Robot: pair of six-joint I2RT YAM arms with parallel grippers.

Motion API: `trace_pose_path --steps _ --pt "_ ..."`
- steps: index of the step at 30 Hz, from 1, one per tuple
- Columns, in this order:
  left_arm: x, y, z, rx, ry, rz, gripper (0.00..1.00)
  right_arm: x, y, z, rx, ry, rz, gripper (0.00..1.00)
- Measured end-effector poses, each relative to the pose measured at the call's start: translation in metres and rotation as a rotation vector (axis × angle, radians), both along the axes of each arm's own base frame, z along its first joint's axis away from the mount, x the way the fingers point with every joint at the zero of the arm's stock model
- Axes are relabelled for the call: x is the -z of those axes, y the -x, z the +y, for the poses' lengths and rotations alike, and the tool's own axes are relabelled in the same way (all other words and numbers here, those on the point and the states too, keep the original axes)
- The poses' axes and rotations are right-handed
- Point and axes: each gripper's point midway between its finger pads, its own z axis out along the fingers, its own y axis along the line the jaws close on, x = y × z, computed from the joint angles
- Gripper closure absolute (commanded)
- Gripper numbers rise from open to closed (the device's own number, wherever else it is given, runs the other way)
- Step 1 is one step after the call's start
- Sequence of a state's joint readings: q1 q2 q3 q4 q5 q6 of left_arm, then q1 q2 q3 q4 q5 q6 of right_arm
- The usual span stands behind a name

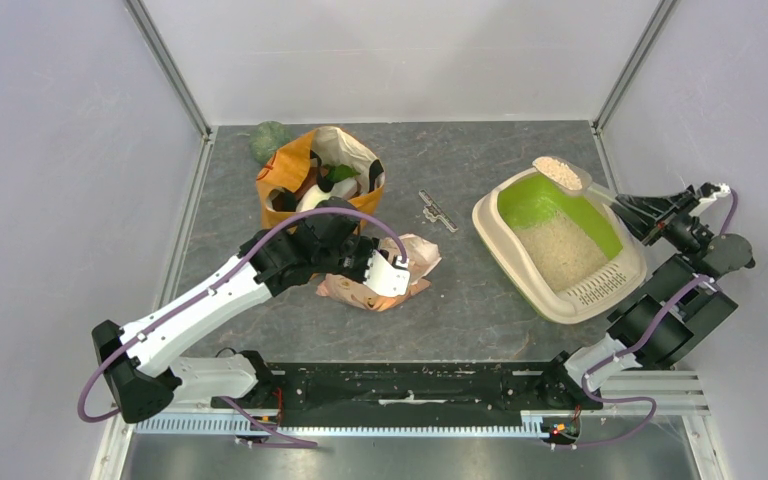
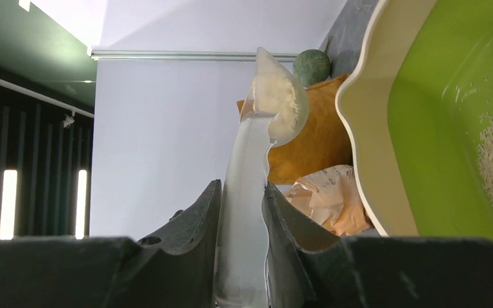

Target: Fill the litter box with clean litter

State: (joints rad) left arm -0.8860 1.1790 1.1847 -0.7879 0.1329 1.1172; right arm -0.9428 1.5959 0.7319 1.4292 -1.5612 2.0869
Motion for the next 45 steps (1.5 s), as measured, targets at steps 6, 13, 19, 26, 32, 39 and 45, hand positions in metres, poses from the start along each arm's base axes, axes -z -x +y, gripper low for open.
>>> trace_pose_path --steps 6,13,19,26,32,39,45 --pt "0.001 0.0 0.0 0.0 0.002 -0.002 0.98 -0.017 -0.01 -0.004 0.015 0.026 -0.045 1.0" --pt "0.001 -0.001 -0.001 0.0 0.004 -0.005 0.98 -0.051 -0.021 -0.014 0.041 0.088 -0.127 1.0" --pt "0.001 -0.001 -0.001 0.001 0.004 -0.005 0.98 -0.066 -0.028 -0.02 0.055 0.098 -0.155 1.0" --pt "0.001 -0.001 -0.001 0.006 0.001 -0.01 0.98 -0.078 -0.041 -0.028 0.096 0.05 -0.168 1.0" --pt "0.002 -0.002 -0.001 0.006 -0.001 -0.009 0.98 -0.091 -0.052 -0.029 0.138 -0.02 -0.161 1.0" --pt "0.002 -0.003 -0.002 0.005 0.0 -0.013 0.98 -0.101 -0.056 -0.025 0.166 -0.067 -0.117 1.0" --pt "0.004 -0.004 -0.003 0.009 0.001 -0.021 0.98 -0.097 -0.051 -0.018 0.186 -0.044 -0.06 1.0"
